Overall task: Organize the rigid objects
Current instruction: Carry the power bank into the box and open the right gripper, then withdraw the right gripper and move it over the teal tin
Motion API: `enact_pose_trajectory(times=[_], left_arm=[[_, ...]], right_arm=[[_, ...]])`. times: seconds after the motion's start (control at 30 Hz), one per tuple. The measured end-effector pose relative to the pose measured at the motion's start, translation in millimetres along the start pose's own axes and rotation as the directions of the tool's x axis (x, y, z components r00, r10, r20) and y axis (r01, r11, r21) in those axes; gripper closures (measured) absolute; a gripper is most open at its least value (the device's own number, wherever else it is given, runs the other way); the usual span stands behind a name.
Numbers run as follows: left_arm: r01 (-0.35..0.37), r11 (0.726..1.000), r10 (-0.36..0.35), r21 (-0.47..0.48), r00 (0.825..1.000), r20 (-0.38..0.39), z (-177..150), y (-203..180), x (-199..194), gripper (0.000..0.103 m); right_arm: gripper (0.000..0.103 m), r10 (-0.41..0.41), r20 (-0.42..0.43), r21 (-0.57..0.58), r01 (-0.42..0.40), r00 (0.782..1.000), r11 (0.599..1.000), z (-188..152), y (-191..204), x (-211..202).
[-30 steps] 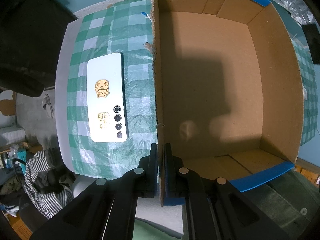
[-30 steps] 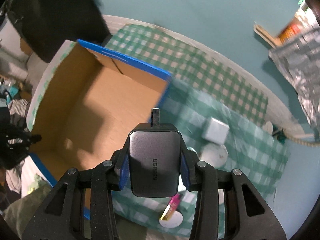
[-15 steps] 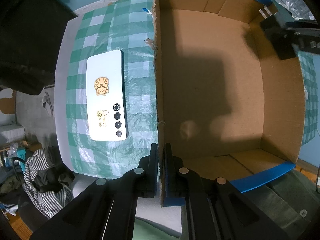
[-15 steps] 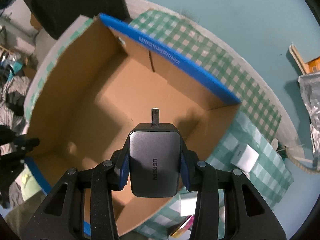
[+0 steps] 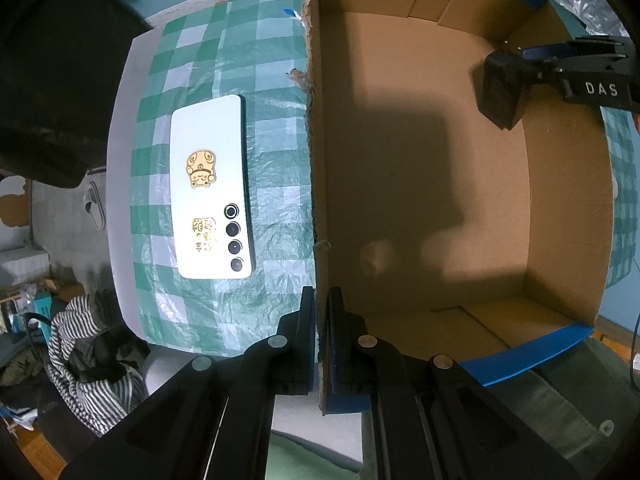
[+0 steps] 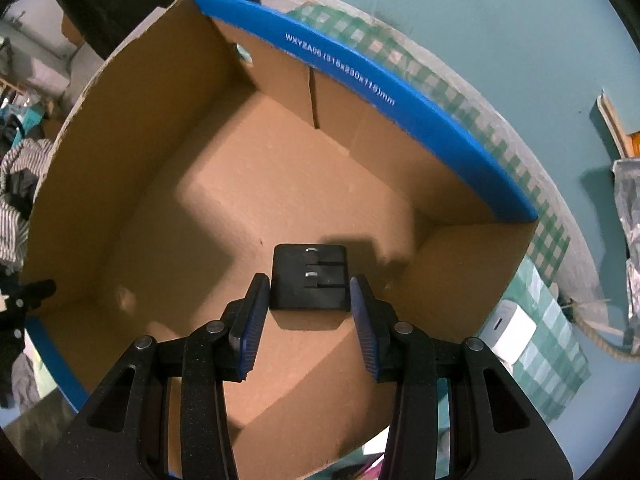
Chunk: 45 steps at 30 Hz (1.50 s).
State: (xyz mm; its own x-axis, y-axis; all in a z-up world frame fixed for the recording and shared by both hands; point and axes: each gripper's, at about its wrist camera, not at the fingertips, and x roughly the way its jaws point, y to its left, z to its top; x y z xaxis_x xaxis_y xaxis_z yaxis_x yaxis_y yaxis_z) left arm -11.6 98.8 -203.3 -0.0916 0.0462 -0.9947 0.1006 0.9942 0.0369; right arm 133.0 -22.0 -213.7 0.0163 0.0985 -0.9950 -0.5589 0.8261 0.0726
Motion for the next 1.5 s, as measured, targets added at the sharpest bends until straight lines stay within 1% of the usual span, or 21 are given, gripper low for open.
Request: enact_pose_trajectory(times=[0.13, 0.23, 0.4, 0.6, 0.77, 0.83, 0.87, 1.0, 1.23, 1.5], left_arm=[[-0.002, 1.000, 0.002, 0.000, 1.000, 0.001, 0, 0, -1, 0.097], [-0.001, 1.000, 0.001, 0.000, 1.000, 0.000, 0, -1, -1, 0.097], [-0.004, 1.000, 0.004, 0.007, 1.000, 0.000, 0, -2, -2, 0.097], [-0.006, 1.000, 0.006, 0.013, 1.000, 0.006, 1, -2, -3, 0.097], [-0.007, 1.000, 0.007, 0.017, 1.000, 0.010, 2, -1, -4, 0.097], [-0.010, 1.000, 0.009, 0.021, 1.000, 0.011, 1, -2, -4, 0.097], [-0.010, 1.000, 0.010, 0.021, 1.000, 0.012, 1, -2, -4, 0.097], [-0.011, 1.000, 0.011, 0.024, 1.000, 0.011, 0, -1, -3, 0.097], [-0.013, 1.000, 0.013, 0.025, 1.000, 0.010, 0, -2, -3, 0.097], [-0.014, 0.999, 0.014, 0.032, 1.000, 0.008, 0, -2, -2, 0.097]], right_arm=[[0.063, -0.009, 0.007, 0.001, 0.009, 1.000, 1.000, 1, 2, -1], [0.060, -0.001, 0.029, 0.013, 0.001, 1.000, 1.000, 0, 1, -6], [0.056, -0.004, 0.083, 0.028, 0.001, 0.997, 1.000, -1, -2, -21], [0.055, -0.003, 0.124, 0.050, -0.004, 0.992, 0.999, -7, -11, -42], [0.055, -0.006, 0.153, 0.081, -0.007, 0.988, 0.997, -20, -23, -62], [0.052, -0.008, 0.158, 0.104, -0.009, 0.987, 0.995, -26, -30, -70], [0.048, -0.010, 0.159, 0.113, -0.009, 0.987, 0.994, -30, -34, -73], [0.043, -0.015, 0.184, 0.145, -0.012, 0.983, 0.989, -41, -47, -85], [0.043, -0.046, 0.182, 0.230, 0.003, 0.982, 0.973, -61, -78, -92], [0.042, -0.075, 0.136, 0.310, 0.030, 0.988, 0.950, -82, -110, -82]])
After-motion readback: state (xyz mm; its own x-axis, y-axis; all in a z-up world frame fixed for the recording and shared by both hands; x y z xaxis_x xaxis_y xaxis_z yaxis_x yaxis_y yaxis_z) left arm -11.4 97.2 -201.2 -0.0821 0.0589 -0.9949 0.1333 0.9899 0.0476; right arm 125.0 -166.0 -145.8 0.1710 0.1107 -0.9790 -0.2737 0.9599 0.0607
